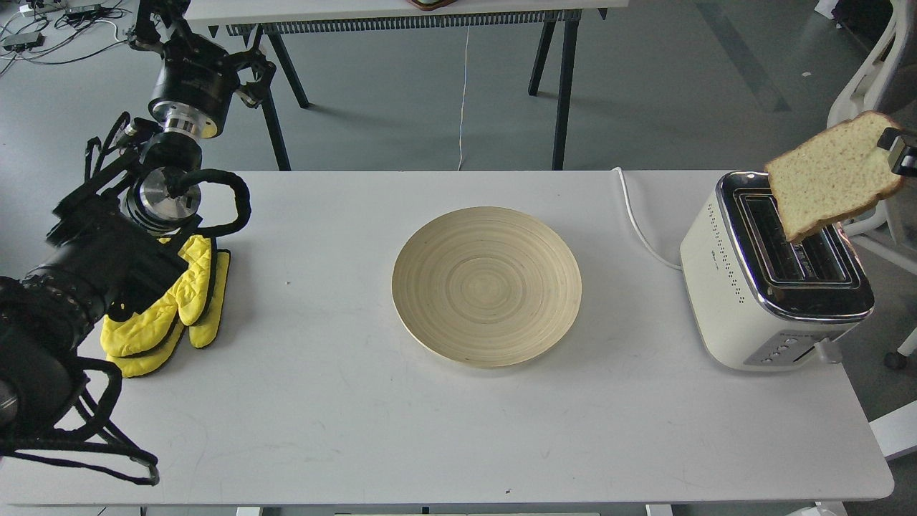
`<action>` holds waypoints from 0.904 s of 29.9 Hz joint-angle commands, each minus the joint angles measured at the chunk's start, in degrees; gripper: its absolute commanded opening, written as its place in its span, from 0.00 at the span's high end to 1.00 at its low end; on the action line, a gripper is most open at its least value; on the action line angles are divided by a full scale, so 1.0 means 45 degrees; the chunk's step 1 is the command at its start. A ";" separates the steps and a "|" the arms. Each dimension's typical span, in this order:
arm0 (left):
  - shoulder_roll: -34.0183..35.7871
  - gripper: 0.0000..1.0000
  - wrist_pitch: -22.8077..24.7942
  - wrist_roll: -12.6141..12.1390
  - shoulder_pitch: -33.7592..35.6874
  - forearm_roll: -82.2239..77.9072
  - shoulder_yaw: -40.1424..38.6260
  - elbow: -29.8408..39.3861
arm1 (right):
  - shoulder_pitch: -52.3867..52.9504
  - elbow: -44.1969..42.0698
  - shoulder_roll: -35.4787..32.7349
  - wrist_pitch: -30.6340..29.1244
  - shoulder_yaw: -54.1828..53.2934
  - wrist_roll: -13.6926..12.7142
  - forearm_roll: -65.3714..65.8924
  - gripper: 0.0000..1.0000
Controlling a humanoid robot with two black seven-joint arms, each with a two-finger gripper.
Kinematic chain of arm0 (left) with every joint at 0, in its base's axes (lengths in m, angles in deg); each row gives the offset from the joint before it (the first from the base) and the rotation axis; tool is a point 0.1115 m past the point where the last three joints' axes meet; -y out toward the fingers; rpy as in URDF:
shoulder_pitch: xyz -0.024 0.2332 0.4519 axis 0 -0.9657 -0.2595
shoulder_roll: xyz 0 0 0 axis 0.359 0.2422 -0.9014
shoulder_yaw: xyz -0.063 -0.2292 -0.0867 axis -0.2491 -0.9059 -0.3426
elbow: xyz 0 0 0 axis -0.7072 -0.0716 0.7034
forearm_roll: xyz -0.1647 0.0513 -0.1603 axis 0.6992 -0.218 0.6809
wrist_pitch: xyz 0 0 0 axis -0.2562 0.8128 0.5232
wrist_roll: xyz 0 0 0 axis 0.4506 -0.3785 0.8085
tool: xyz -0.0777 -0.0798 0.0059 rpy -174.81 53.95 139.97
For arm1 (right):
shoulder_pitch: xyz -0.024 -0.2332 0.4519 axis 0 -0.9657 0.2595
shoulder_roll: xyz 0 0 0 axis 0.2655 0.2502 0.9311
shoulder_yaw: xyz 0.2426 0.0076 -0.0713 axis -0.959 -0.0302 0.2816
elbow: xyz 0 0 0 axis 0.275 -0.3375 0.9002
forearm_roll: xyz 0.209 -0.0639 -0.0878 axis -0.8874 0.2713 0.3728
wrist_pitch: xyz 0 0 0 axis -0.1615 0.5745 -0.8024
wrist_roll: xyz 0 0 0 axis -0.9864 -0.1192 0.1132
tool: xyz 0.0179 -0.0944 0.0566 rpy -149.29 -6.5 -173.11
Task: Put bread in toaster with right arm
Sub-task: 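Lower the bread slice into the toaster slot with the right gripper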
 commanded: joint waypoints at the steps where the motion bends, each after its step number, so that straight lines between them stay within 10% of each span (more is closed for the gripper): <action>1: 0.0006 0.00 0.0000 -0.0013 -0.0001 0.0001 0.0019 0.0000 | -0.0205 0.0043 0.0067 0.0031 0.0018 0.0001 -0.0066 0.96; 27: 0.0006 0.00 0.0000 -0.0013 -0.0001 -0.0018 0.0039 0.0000 | -0.1104 -0.0016 0.0849 0.0089 -0.0002 -0.0019 -0.0047 0.94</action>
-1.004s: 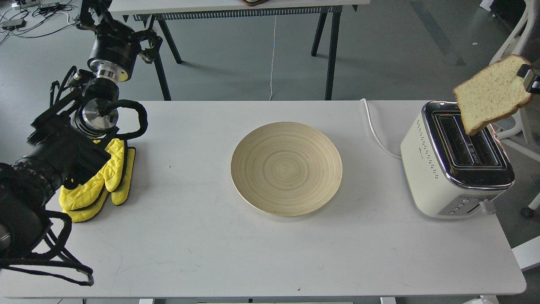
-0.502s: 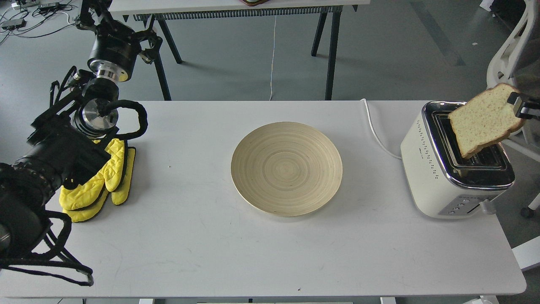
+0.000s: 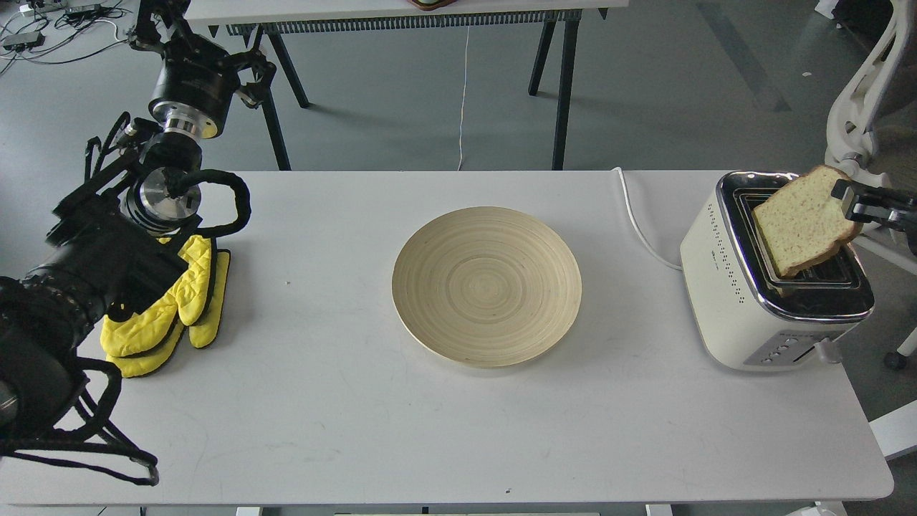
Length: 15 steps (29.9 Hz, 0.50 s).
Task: Put bread in toaster with right arm
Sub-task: 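Lower the bread slice into the toaster slot with the right gripper, then release the bread and raise the right gripper away from the toaster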
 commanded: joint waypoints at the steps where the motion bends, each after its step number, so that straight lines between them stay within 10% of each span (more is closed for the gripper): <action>1: -0.0001 0.00 0.0000 0.0000 -0.0001 -0.0013 0.0000 0.0000 | -0.0010 -0.0009 -0.0046 -0.0005 -0.0006 -0.0002 0.0015 0.93; 5: -0.0001 0.00 0.0000 0.0000 -0.0001 -0.0013 0.0000 0.0000 | -0.0049 -0.0009 0.0052 0.0014 -0.0006 -0.0002 -0.0004 0.84; 11: -0.0001 0.00 0.0000 0.0000 -0.0001 0.0007 0.0000 0.0000 | -0.0069 -0.0010 0.0267 0.0053 -0.0182 0.0115 -0.0102 0.01; 15: -0.0001 0.00 0.0000 0.0000 -0.0001 0.0007 0.0000 0.0000 | -0.0049 -0.0049 0.0618 0.0112 -0.0629 0.0193 -0.0121 0.01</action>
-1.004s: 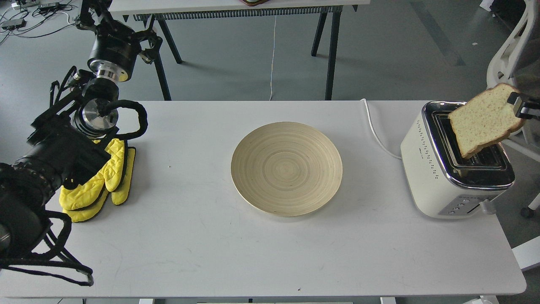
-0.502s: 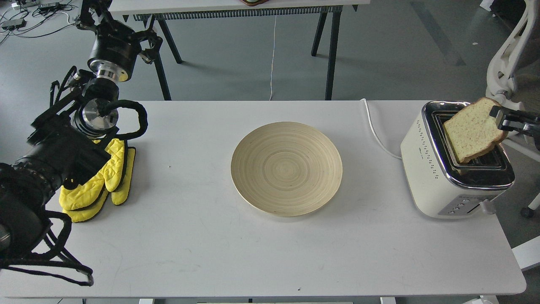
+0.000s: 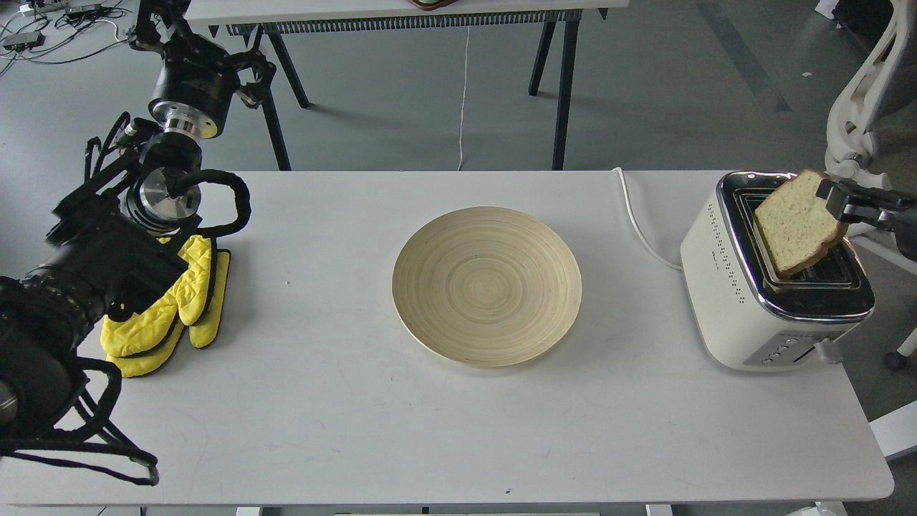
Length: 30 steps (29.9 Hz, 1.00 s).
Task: Put bread in toaster with right arm
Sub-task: 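Release the bread and raise the right gripper away from the toaster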
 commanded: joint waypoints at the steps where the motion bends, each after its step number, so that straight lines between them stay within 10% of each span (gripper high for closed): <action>1: -0.0001 0.00 0.0000 0.0001 -0.0001 -0.0008 0.0000 0.0000 | 0.0019 -0.0021 0.0331 0.0042 -0.0603 0.0078 -0.0017 0.01; 16: -0.0001 0.00 0.0000 0.0001 -0.0001 -0.0008 -0.0019 0.0000 | -0.0001 -0.2362 0.4528 0.0003 -0.5115 0.0332 -0.8647 0.00; 23: -0.0001 0.00 0.0000 0.0001 -0.0001 -0.0008 0.0000 0.0000 | -0.0040 -0.4569 0.6754 -0.0211 -0.5546 0.3084 -1.2217 0.00; 30: -0.0001 0.00 0.0000 0.0001 -0.0001 -0.0008 -0.0019 0.0000 | -0.0390 -0.5762 0.7869 -0.0913 -0.7145 0.3184 -1.5129 0.00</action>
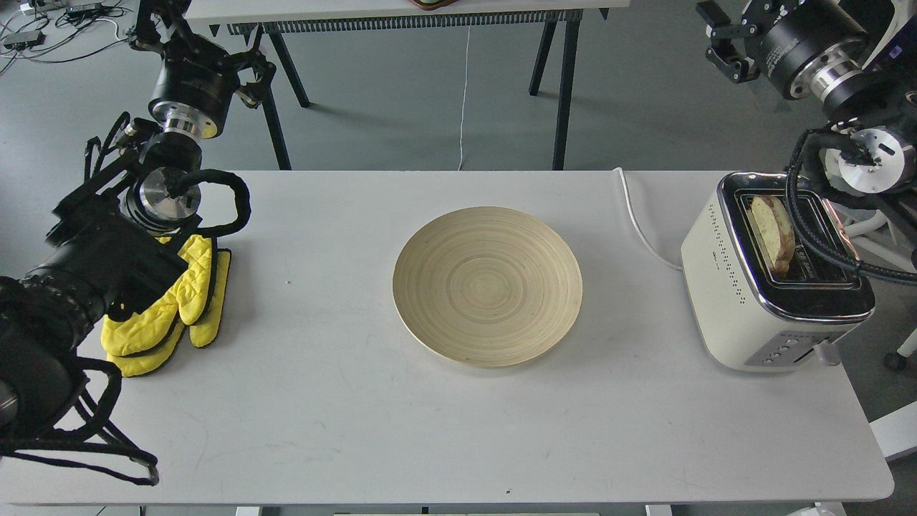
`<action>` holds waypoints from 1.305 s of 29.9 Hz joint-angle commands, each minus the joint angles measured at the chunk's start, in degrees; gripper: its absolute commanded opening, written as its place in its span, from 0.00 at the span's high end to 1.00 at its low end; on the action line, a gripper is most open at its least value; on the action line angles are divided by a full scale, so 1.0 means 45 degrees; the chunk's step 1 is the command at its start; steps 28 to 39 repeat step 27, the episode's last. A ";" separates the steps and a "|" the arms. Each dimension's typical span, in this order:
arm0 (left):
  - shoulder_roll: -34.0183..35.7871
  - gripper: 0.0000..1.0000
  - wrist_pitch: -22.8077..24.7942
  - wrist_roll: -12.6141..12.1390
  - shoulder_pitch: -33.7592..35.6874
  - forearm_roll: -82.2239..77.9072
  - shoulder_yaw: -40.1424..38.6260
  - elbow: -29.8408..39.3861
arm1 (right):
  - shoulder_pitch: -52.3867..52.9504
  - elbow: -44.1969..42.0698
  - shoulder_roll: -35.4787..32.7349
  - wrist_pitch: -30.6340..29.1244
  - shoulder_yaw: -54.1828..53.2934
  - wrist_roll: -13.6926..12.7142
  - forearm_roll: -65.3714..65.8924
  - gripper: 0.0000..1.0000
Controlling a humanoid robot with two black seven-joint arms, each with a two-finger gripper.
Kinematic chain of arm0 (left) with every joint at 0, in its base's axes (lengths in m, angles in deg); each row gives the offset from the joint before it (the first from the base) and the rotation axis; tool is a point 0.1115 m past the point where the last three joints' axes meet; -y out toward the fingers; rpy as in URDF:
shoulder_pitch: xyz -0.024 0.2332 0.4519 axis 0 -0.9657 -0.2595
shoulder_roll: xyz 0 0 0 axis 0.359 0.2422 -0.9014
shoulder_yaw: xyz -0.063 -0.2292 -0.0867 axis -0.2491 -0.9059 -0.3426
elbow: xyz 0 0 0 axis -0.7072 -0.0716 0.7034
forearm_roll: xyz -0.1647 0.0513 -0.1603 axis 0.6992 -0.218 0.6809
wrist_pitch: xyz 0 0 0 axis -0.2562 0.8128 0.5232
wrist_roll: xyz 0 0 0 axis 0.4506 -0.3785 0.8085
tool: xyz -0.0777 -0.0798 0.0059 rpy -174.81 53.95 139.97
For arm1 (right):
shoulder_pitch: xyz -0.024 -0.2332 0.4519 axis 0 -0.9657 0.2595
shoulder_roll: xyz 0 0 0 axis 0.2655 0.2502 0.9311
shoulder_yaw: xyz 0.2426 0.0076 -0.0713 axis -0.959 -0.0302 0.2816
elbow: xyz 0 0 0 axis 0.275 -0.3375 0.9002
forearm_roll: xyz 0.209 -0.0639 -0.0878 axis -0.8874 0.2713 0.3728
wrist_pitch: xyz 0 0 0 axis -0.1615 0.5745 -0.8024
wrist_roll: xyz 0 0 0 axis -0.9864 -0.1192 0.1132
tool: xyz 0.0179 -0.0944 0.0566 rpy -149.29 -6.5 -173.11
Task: Put bread in toaster with right arm
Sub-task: 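Release the bread and raise the right gripper away from the toaster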
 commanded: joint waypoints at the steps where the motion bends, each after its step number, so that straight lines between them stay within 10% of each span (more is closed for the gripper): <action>1: 0.0000 0.00 0.0000 0.0000 -0.0001 -0.0003 -0.0009 0.0000 | -0.0379 -0.0570 0.0512 -0.0443 -0.1024 -0.0106 -0.1626 0.00; 12: 0.0000 0.00 0.0000 0.0000 -0.0001 -0.0003 0.0011 0.0000 | -0.1043 -0.5355 0.2524 -0.4154 -0.2920 -0.0223 -0.5126 0.00; 39: 0.0000 0.00 0.0000 0.0000 -0.0001 -0.0003 0.0011 0.0000 | -0.1395 -0.6236 0.3736 -0.4116 -0.4933 -0.0028 -0.5088 0.00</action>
